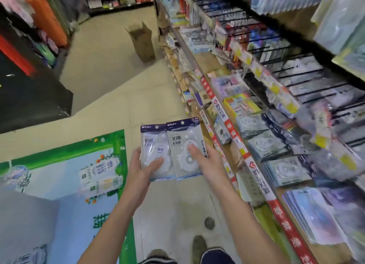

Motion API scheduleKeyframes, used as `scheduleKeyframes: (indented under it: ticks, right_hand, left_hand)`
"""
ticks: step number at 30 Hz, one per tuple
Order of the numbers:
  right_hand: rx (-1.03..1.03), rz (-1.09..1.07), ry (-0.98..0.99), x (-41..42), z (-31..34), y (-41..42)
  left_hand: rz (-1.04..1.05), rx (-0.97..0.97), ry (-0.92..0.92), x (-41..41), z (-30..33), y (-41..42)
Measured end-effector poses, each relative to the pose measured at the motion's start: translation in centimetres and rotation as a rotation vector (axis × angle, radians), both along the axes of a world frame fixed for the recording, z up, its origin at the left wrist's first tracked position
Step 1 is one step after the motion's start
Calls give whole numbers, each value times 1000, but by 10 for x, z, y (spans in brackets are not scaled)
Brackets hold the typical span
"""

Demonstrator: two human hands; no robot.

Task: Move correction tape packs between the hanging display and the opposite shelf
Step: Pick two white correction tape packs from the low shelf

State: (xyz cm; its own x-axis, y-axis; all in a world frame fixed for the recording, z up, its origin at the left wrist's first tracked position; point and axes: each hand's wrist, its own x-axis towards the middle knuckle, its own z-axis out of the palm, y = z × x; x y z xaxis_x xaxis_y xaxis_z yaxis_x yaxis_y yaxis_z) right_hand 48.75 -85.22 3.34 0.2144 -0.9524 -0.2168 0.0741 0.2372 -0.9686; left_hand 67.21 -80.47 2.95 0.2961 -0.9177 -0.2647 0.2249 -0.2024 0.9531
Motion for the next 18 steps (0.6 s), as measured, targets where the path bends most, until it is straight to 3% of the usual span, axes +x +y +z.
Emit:
scheduleKeyframes:
  ticks: [7, 18]
  right_hand:
    - [-22, -58, 19, 60, 4, -109]
    - [-62, -329, 37, 177, 35, -265]
  left_hand:
    - [25, -26, -93, 58, 10, -112]
    - [-181, -118, -44, 180, 30, -308]
